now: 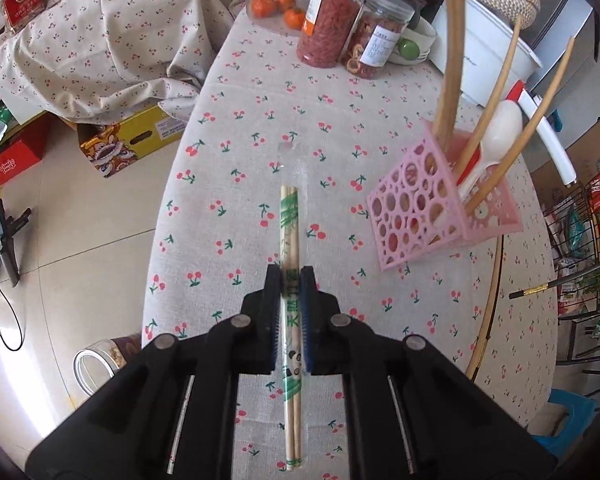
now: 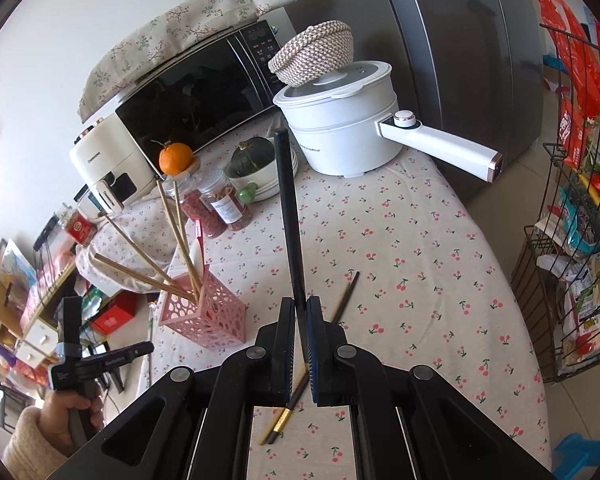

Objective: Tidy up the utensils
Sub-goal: 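Lower the wrapped chopsticks into the pink basket with the left gripper while the right gripper carries the black chopstick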

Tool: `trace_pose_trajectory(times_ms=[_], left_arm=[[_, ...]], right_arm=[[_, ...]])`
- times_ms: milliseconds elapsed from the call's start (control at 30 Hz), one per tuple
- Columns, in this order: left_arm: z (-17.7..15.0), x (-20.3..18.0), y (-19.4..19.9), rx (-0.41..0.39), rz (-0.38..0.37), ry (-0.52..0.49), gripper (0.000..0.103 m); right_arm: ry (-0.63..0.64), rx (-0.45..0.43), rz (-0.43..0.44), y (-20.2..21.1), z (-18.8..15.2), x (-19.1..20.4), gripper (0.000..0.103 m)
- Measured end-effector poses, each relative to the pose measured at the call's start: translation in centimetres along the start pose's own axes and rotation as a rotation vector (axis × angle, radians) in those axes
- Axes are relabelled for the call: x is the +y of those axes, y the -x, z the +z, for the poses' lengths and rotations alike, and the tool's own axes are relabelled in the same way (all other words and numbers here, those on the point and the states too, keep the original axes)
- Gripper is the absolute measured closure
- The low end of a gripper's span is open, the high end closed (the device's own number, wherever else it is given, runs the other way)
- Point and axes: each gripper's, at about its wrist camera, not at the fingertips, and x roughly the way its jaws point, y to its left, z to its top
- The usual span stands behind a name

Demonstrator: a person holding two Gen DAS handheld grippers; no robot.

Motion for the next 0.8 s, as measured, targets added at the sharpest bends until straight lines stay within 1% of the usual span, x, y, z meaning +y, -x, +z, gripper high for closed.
trace_pose_trajectory(times_ms=[167,267,367,467,600,667,800], left_arm=[[0.5,-0.6,4.4,-0.140,-0.069,-0.036,0.093],[0.7,-1.0,6.6,-0.201,-0.119,-0.061,0.093],[0.8,-1.2,8.8,-0.260,-0.189,-0.060,0.093],[1.1,-1.4,10.9,-0.338,-0.233,-0.066,0.093],[1.4,-1.4,12.6,-0.442,-0.286,-0.053,0.093],[1.6,-1.5,13.0,-0.489,-0.293,-0.053,0.093],[2.0,-2.0,13.2,-0.555,-0.307,-0.057,0.093]], right_arm=[[0.002,-0.040,0.036,0.9,0.8,1.2,0.097],[0.009,-0.061,0.059,1.4,1.2,2.0,0.097],[0.017,-0.079,0.075,1.7,1.6,2.8,0.097],[0.027,-0.098,0.089,1.9,1.8,3.6,0.097],[0.052,-0.121,0.109,2.0,2.2,4.9,0.097],[0.063,-0.133,0.116,2.0,2.4,5.6,0.097],[0.080,-0.145,0.137,1.7,2.6,6.8,0.097]])
